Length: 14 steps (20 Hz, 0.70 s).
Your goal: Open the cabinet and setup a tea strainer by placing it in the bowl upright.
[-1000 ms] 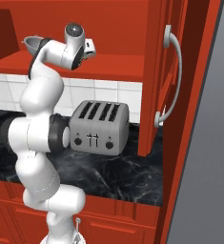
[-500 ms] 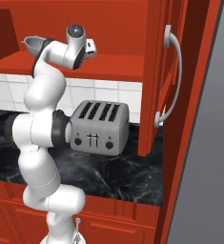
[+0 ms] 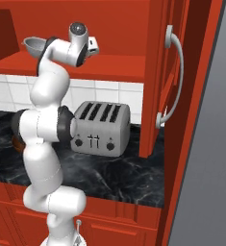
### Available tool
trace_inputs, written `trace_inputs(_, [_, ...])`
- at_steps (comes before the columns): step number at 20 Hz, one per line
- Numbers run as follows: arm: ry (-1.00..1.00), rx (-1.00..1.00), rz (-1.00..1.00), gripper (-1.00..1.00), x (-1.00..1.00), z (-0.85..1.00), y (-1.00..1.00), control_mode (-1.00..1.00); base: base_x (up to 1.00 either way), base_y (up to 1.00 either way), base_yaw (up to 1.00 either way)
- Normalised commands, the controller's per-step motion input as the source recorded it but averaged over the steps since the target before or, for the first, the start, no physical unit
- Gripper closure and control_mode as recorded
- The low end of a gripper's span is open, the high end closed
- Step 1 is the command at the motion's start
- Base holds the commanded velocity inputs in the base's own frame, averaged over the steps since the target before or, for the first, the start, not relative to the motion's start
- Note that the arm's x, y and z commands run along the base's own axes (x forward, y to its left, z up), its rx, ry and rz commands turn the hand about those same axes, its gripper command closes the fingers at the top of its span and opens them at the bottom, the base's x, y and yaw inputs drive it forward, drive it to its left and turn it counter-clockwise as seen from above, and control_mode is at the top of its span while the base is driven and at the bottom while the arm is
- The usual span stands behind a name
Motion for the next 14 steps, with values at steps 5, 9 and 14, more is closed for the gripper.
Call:
trace_inputs(5, [0.02, 0.00, 0.01, -1.00, 0.25, -0.10, 0.10, -1.00, 0.00, 0.00, 0.00])
trace_inputs(9, [0.00, 0.00, 0.06, -1.00, 0.02, -0.01, 0.23, -1.00, 0.00, 0.00, 0.00])
trace_inputs(14, [-0.01, -0.01, 0.14, -1.00, 0.00, 0.00, 0.07, -1.00, 0.00, 0.00, 0.00])
